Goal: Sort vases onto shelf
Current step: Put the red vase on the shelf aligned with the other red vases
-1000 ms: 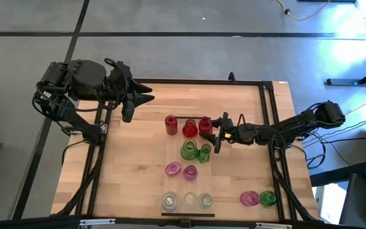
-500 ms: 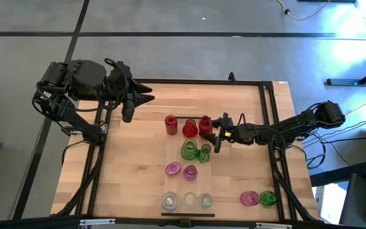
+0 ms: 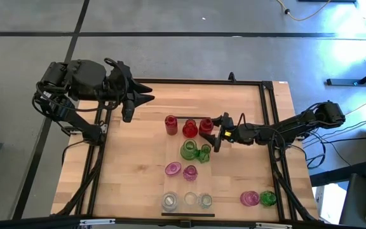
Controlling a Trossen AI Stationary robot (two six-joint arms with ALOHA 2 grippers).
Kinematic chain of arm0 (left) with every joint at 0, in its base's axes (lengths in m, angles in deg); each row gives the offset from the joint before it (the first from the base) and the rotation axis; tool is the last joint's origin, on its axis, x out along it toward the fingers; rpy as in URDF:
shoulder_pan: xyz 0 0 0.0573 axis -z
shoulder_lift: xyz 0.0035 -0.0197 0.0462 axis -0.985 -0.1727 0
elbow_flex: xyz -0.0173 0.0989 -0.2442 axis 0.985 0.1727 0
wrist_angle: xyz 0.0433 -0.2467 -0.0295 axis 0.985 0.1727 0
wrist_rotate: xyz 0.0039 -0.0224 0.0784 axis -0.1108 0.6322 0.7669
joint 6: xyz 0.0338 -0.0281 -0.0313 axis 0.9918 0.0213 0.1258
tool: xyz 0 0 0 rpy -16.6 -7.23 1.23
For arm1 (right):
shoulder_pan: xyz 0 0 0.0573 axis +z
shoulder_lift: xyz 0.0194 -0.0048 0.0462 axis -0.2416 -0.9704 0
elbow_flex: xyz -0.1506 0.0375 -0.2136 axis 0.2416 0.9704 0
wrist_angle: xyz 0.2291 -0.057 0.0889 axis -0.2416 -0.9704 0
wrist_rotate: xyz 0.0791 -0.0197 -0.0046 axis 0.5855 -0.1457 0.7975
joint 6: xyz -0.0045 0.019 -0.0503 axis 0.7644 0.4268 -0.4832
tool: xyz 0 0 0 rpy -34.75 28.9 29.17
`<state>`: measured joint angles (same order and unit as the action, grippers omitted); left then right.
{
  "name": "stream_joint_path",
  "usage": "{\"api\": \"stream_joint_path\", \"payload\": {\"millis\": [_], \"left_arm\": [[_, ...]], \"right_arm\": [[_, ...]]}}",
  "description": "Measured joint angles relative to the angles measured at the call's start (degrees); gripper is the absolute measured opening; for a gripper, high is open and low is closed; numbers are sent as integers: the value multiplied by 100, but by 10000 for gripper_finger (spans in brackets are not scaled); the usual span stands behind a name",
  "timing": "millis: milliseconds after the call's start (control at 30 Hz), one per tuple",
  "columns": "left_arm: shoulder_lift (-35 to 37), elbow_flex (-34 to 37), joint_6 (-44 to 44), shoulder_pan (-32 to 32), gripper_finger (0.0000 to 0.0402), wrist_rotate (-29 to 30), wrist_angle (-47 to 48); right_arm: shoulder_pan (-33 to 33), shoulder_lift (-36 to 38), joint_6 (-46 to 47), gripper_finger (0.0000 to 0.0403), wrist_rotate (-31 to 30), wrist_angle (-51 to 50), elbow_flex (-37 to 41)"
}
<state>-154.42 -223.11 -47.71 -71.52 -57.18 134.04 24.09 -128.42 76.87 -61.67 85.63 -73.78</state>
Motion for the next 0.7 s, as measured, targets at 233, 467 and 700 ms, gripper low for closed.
{"api": "stream_joint_path", "payload": {"millis": [233,467,700], "left_arm": [[0,0,-6,0,139,2,-5],[0,0,-15,0,139,0,-7],[-2,0,0,0,139,0,-5]], "right_arm": [[0,0,2,338,67,187,0],[4,9,-39,331,201,-382,-323],[0,9,-210,331,201,-1161,-739]]}}
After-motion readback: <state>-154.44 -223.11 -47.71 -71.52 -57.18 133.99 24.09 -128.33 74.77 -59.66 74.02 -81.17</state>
